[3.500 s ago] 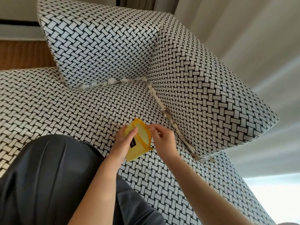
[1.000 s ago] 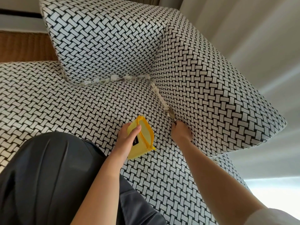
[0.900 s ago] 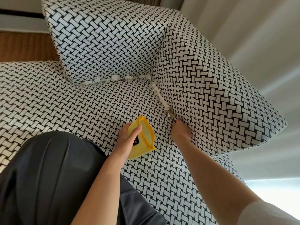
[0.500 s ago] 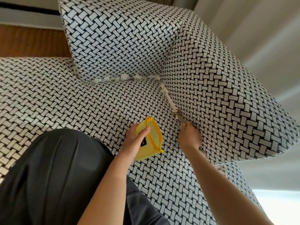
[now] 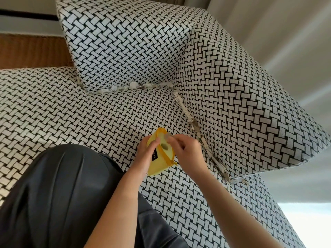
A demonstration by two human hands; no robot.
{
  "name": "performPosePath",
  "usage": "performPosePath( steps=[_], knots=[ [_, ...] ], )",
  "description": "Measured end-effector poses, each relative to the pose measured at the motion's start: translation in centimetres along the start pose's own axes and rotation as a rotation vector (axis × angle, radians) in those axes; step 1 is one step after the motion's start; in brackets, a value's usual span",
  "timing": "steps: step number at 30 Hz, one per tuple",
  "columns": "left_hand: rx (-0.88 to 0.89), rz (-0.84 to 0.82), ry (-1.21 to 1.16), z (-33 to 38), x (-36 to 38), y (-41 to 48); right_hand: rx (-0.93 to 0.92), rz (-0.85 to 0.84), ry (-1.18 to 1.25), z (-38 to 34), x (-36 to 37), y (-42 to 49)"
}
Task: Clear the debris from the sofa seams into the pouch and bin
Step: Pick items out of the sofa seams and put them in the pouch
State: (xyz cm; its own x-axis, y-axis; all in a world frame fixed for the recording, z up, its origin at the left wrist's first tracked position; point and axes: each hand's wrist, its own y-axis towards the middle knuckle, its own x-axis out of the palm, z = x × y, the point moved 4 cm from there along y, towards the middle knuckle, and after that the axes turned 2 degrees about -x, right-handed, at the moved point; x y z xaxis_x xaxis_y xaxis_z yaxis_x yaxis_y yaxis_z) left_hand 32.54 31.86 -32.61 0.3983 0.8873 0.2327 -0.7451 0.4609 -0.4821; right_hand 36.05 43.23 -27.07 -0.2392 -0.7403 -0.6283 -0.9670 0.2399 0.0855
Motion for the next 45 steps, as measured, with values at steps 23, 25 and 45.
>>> performPosePath(
  steps=[23,25,45],
  knots=[
    [-0.032,0.002,0.047,-0.7,-0.2,0.3,0.639,-0.026,-0.605,12.8,-3.6,-2.0],
    [-0.030,0.002,0.045,-0.7,-0.1,0.2,0.657,-0.124,-0.519,13.0,-3.9,-1.1],
    [0.011,0.244,0.119,-3.6,1.5,-4.3,0.295,0.200,-0.182,7.4,-3.9,-4.2]
  ],
)
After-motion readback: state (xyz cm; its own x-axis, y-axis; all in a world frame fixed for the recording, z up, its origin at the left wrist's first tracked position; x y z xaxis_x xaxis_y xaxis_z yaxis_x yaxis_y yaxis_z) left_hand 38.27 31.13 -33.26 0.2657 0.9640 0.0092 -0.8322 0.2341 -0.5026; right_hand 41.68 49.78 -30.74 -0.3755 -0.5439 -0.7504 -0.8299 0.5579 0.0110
